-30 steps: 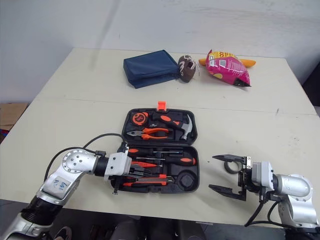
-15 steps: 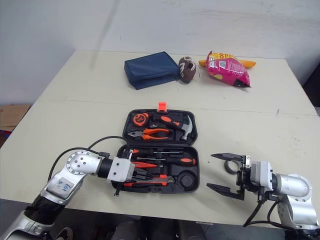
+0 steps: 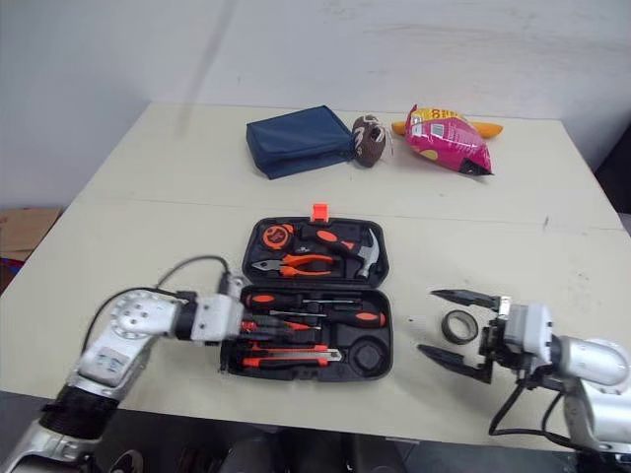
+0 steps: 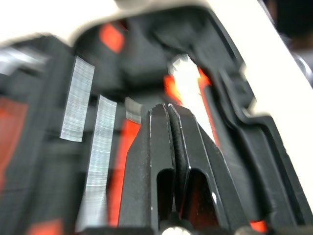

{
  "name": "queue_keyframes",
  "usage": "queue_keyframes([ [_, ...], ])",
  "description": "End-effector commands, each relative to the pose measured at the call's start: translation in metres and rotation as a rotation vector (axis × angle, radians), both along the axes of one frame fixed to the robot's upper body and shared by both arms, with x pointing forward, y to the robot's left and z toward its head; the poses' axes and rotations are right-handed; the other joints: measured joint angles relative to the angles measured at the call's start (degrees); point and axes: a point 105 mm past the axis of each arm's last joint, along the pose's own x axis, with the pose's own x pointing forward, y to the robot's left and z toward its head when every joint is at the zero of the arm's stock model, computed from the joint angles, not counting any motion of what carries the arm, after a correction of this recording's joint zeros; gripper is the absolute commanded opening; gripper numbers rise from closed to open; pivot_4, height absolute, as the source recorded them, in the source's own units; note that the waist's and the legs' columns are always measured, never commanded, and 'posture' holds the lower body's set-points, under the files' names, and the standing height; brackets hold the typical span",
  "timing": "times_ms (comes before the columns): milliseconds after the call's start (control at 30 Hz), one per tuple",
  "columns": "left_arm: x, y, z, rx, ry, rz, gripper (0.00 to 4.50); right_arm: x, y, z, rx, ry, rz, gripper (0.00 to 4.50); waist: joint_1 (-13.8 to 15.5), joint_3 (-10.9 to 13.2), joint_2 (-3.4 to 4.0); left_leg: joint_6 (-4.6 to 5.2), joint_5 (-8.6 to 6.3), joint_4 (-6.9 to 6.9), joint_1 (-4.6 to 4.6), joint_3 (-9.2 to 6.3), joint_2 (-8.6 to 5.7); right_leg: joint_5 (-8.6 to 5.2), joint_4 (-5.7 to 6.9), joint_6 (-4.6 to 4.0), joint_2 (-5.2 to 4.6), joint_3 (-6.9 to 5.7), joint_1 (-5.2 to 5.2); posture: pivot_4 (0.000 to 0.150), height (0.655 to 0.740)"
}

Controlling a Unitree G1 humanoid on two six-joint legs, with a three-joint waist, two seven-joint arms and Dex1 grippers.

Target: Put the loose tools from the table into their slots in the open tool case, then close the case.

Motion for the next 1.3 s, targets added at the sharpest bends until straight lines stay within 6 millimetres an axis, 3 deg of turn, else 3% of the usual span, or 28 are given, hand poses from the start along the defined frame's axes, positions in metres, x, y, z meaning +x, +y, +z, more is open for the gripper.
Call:
queue_keyframes([
  [33, 0.012, 0.037, 0.027, -0.131, -0.014, 0.211, 1.28, -0.005, -0.036, 0.007, -0.029, -0.042, -0.134, 4.50, -0.1, 0.0, -0.01, -0.01, -0.01, 0.00, 0.00, 0.00, 0.00, -0.01, -0.02, 0.01, 0.00, 0.00, 0.00, 0.150, 0.7400],
  [133, 0.024, 0.096, 0.029, -0.161, -0.005, 0.490, 2.55, -0.011, -0.078, 0.004, -0.068, -0.041, -0.303, 4.50, -0.4, 0.1, -0.04, -0.02, -0.03, -0.01, 0.02, 0.01, 0.00, -0.03, -0.03, 0.02, 0.00, 0.01, 0.00, 0.150, 0.7400],
  [267, 0.020, 0.170, 0.024, -0.112, 0.012, 0.752, 4.38, -0.022, -0.128, -0.002, -0.100, -0.038, -0.512, 4.50, -1.0, 0.3, -0.27, -0.01, -0.04, -0.06, 0.10, 0.01, 0.00, -0.07, -0.04, -0.05, 0.01, 0.01, -0.01, 0.150, 0.7400],
  [333, 0.014, 0.196, 0.021, -0.078, 0.036, 0.823, 4.45, -0.027, -0.144, -0.005, -0.121, -0.029, -0.571, 4.50, -1.3, 0.4, -0.38, -0.02, -0.05, -0.09, 0.12, 0.02, 0.00, -0.12, -0.05, -0.14, 0.00, 0.00, -0.01, 0.150, 0.7400],
  [400, 0.010, 0.238, 0.021, -0.058, 0.067, 0.967, 4.45, -0.031, -0.172, -0.002, -0.127, -0.048, -0.712, 4.50, -1.5, 0.5, -0.38, -0.03, -0.06, -0.11, 0.13, 0.02, 0.00, -0.13, -0.09, -0.16, -0.03, -0.01, 0.00, 0.150, 0.7400],
  [467, 0.007, 0.261, 0.019, -0.039, 0.077, 1.035, 4.45, -0.034, -0.185, -0.002, -0.131, -0.053, -0.770, 4.50, -1.6, 0.6, -0.34, -0.03, -0.07, -0.12, 0.13, 0.07, 0.00, -0.15, -0.13, -0.20, -0.08, -0.01, -0.03, 0.150, 0.7400],
  [633, 0.002, 0.281, 0.017, -0.019, 0.058, 1.079, 4.45, -0.040, -0.189, -0.007, -0.145, -0.048, -0.775, 4.50, -1.7, 0.6, -0.33, -0.13, -0.16, -0.29, 0.17, 0.11, 0.02, -0.19, -0.15, -0.27, -0.12, -0.07, -0.07, 0.150, 0.7400],
  [833, 0.001, 0.244, 0.021, -0.057, 0.043, 0.939, 4.45, -0.025, -0.172, -0.005, -0.144, -0.051, -0.692, 4.50, -1.7, 0.6, -0.30, -0.27, -0.24, -0.52, 0.15, 0.15, 0.04, -0.20, -0.15, -0.28, -0.14, -0.13, -0.16, 0.150, 0.7400],
  [1000, 0.010, 0.171, 0.030, -0.105, 0.031, 0.723, 4.45, 0.003, -0.122, 0.004, -0.232, 0.032, -0.479, 4.50, -1.7, 0.6, -0.27, -0.35, -0.18, -0.49, -0.01, 0.19, 0.07, -0.19, -0.07, -0.24, -0.10, -0.10, -0.32, 0.150, 0.7400],
  [1100, 0.011, 0.112, 0.038, -0.129, 0.034, 0.548, 4.45, 0.020, -0.091, 0.019, -0.295, 0.110, -0.407, 4.50, -1.5, 0.6, -0.12, -0.36, -0.04, -0.41, -0.25, 0.18, 0.04, -0.16, 0.05, -0.17, -0.06, -0.04, -0.57, 0.150, 0.7400],
  [1200, 0.001, 0.075, 0.041, -0.127, 0.057, 0.407, 4.45, 0.018, -0.064, 0.020, -0.395, 0.264, -0.316, 4.50, -1.5, 0.6, -0.09, -0.43, 0.05, -0.31, -0.53, 0.12, 0.05, -0.12, 0.06, -0.11, 0.01, 0.00, -0.76, 0.150, 0.7400],
  [1300, -0.009, 0.052, 0.040, -0.096, 0.066, 0.304, 4.45, 0.012, -0.049, 0.015, -0.495, 0.416, -0.298, 4.50, -1.5, 0.6, -0.10, -0.56, 0.05, -0.31, -0.59, 0.03, 0.07, -0.18, 0.01, -0.03, 0.08, 0.00, -0.77, 0.150, 0.7400],
])
